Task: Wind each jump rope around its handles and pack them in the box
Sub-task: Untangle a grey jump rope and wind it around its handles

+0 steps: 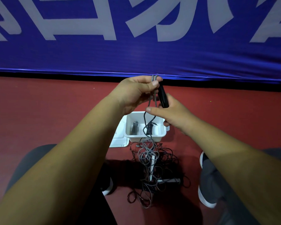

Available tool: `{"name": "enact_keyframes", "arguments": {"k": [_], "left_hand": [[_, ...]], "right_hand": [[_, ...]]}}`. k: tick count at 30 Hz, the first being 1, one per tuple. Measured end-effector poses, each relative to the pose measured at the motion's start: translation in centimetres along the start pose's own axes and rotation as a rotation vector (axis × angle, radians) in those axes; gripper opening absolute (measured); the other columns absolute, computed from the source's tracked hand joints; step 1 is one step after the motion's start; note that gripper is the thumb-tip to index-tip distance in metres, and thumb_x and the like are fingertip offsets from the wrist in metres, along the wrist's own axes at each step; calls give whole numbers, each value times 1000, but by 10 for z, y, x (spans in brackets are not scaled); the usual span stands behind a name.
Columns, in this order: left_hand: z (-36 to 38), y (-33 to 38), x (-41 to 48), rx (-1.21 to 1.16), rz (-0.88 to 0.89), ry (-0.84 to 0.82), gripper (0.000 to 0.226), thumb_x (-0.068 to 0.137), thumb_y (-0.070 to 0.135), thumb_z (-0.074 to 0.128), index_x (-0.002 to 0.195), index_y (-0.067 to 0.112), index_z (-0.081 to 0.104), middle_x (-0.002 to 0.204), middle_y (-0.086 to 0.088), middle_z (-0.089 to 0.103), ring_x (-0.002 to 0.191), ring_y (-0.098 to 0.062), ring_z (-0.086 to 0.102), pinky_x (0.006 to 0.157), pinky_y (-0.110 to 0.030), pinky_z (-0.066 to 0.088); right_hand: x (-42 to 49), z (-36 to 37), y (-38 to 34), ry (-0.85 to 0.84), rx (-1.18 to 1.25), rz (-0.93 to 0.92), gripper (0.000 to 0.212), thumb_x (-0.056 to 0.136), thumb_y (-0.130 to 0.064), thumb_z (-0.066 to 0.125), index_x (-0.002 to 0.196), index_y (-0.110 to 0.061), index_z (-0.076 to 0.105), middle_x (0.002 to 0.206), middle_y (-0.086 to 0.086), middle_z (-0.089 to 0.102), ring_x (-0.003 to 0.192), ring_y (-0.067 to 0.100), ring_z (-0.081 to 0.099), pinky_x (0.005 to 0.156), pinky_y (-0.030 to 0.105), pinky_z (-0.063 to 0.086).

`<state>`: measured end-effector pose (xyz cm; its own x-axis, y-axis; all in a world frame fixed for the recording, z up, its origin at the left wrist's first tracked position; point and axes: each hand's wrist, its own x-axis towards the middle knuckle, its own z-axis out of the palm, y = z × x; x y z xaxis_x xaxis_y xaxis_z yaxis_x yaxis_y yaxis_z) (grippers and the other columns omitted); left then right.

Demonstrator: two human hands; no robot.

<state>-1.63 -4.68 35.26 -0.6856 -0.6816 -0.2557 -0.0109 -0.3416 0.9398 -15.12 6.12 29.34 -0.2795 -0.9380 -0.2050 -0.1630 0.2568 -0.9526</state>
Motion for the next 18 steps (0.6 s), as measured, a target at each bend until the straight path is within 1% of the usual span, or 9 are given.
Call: {"name": "enact_keyframes", "arguments": {"k": [2, 5, 7, 9, 12, 14, 15, 16, 18], "left_hand": [[-1, 0, 0, -1, -19, 15, 21, 100, 6, 66, 118, 9, 75, 93, -2, 76, 94, -19, 73, 91, -29, 60], [0, -3, 1, -80, -32, 21, 16, 100, 3, 66, 111, 8, 75, 96, -6, 75, 94, -21, 74, 92, -36, 62], [2, -4, 1, -114, -13, 32, 14, 100, 2, 65, 110, 6, 74, 97, -9, 74, 92, -22, 75, 87, -36, 64], [4, -5, 2, -127, 9, 46, 12, 100, 3, 66, 108, 6, 73, 96, -8, 74, 91, -22, 76, 83, -35, 64], [7, -5, 3, -120, 27, 67, 8, 99, 4, 67, 104, 7, 73, 94, -8, 73, 88, -21, 76, 79, -33, 64], [8, -5, 3, -109, 32, 78, 6, 100, 4, 67, 103, 6, 71, 95, -9, 71, 87, -20, 75, 78, -32, 64], [9, -5, 3, -104, 33, 81, 5, 100, 5, 67, 103, 6, 71, 96, -10, 70, 86, -19, 74, 77, -32, 64], [10, -5, 3, -101, 33, 81, 5, 100, 5, 67, 103, 6, 70, 95, -10, 69, 85, -18, 73, 77, -31, 63], [10, -4, 4, -91, 37, 77, 5, 100, 6, 67, 104, 6, 70, 93, -10, 68, 84, -17, 72, 77, -30, 63]], "right_hand": [[0, 2, 1, 3, -27, 5, 68, 69, -58, 86, 123, -27, 57, 91, -2, 53, 78, 13, 54, 60, 36, 45], [2, 2, 2, 33, -67, 0, 71, 63, -65, 86, 118, -33, 55, 96, -4, 61, 83, 12, 62, 63, 37, 51], [3, 0, 4, 77, -96, -13, 68, 64, -62, 86, 115, -34, 52, 96, -5, 64, 85, 10, 66, 74, 39, 55], [5, -1, 5, 94, -77, -24, 59, 69, -53, 88, 113, -33, 54, 94, -6, 65, 83, 9, 66, 80, 40, 56], [7, 2, 5, 98, -18, -26, 49, 74, -39, 86, 113, -28, 59, 95, -3, 67, 83, 14, 71, 81, 43, 59], [9, 5, 5, 96, 64, -3, 36, 84, -18, 79, 115, -19, 61, 96, 5, 67, 80, 22, 76, 80, 46, 59], [9, 5, 6, 89, 118, 16, 31, 87, -8, 72, 115, -14, 61, 93, 9, 67, 75, 23, 76, 78, 47, 59], [10, 5, 6, 86, 155, 31, 28, 89, -2, 66, 115, -10, 61, 87, 12, 66, 69, 23, 74, 76, 47, 60], [11, 5, 7, 89, 181, 43, 24, 91, 0, 61, 113, -8, 60, 77, 12, 61, 62, 22, 68, 75, 50, 63]]}}
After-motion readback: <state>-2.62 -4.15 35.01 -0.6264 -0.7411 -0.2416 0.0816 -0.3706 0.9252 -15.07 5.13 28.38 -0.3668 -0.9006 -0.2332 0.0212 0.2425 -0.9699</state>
